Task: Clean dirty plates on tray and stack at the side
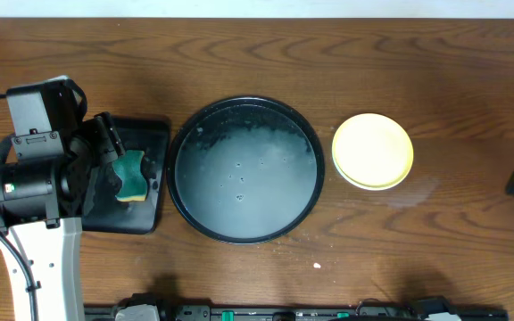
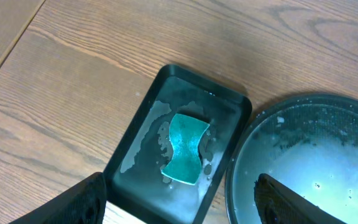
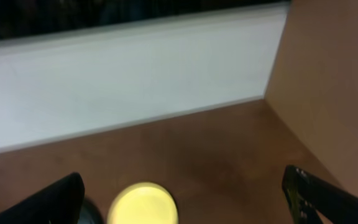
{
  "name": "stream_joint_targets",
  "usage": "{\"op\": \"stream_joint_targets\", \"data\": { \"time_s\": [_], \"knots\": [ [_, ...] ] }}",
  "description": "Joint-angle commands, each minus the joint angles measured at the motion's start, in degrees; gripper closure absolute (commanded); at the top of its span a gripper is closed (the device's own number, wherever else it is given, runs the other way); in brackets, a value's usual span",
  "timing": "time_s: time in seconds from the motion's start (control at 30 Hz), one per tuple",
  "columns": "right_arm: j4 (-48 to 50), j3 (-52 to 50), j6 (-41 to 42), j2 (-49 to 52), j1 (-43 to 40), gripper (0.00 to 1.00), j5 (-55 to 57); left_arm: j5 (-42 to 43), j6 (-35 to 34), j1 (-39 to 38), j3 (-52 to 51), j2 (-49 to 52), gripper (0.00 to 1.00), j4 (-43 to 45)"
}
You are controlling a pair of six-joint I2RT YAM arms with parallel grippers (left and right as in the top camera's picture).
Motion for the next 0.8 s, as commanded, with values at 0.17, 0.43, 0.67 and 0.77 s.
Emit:
{"op": "stream_joint_targets", "data": {
  "time_s": [0.17,0.43,0.67,0.77],
  "knots": [
    [-6.7,-0.9,-0.9,11.1,0.9,0.01,0.9,-0.3,0.8,-0.1,0.2,-0.2,0.24,-0.1],
    [3.5,-3.5,-4.3,15.2,1.9,0.01,-3.4,-0.3,0.8,-0.1,0.2,-0.2,0.24,-0.1],
    [25.0,-23.2,-13.3,5.4,1.8,0.01,-9.8,-0.3,0.8,-0.1,0.2,-0.2,0.23,-0.1],
    [36.3,-36.7,-15.8,-1.7,1.8,0.01,-9.8,-0.3,0.8,-0.1,0.2,-0.2,0.23,-0.1]
  ]
}}
